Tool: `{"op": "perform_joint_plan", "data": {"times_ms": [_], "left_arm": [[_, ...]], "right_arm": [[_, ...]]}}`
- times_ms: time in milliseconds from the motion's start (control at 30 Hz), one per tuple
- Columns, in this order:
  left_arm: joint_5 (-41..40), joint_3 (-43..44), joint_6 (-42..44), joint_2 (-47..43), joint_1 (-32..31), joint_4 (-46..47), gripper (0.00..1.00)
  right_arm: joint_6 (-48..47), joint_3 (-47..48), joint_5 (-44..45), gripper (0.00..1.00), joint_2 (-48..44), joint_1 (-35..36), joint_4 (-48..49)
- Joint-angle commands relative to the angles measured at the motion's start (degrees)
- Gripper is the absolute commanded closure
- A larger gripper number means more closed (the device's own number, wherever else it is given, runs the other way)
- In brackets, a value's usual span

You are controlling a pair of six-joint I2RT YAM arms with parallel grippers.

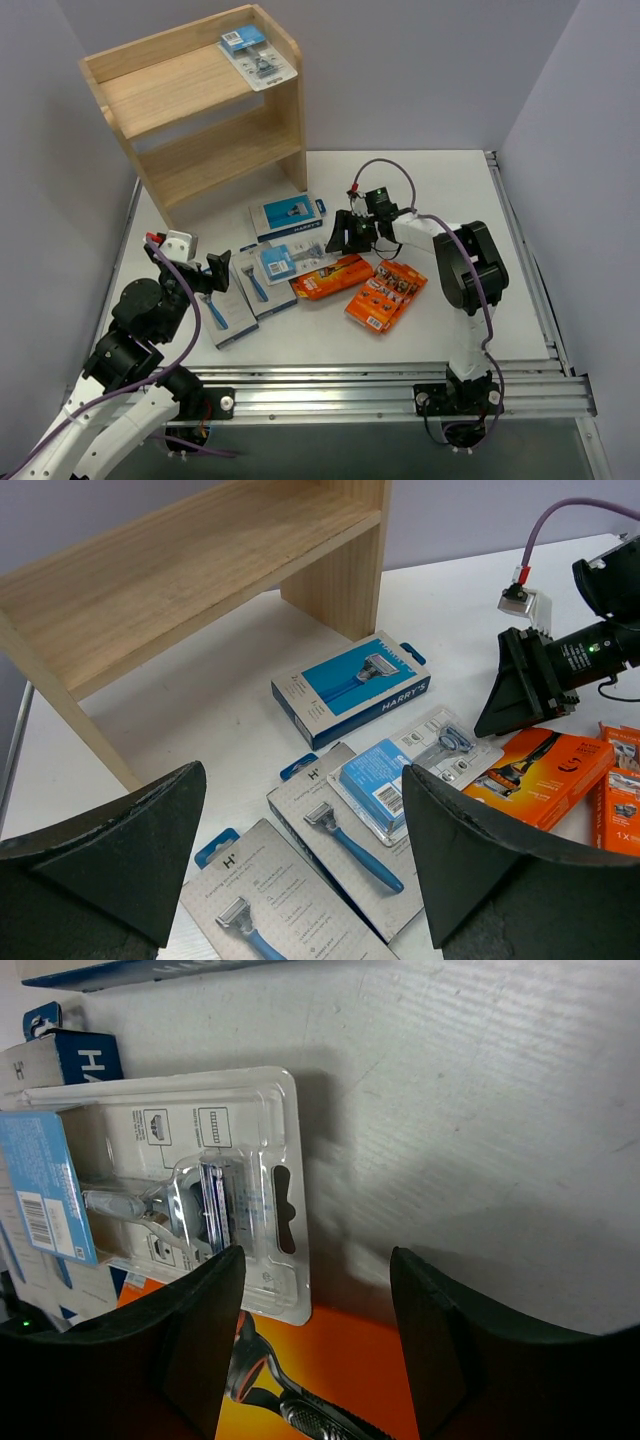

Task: Place and organize the shaving razors onto the shelf

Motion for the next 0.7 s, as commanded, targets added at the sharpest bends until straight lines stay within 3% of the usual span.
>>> {"op": "perform_joint_plan", "data": {"times_ms": [0,367,533,667], "left_arm": [[-0.83,0.04,0.42,-0.46,-0.29,2.75,0.12],[-0.65,-0.04,0.51,-0.37,-0.29,2.83,0.11],[-0.48,-0.04,0.51,-0.11,-0.29,2.92,0.11],[-0.91,-0.13,0.6,-0.02,-0.29,2.83,0.11]], "right_arm": [[5.49,-1.67,-5.37,0.44,0.18,0.22,6.46],[20.25,-9.58,-11.96,0.45,2.11,0.22,24.98],[22.9,-11.51,-13.46,0.52,3.16,0.13,28.52],[26.06,-12.66,-15.21,0.64,4.3,-0.04,33.61]]}}
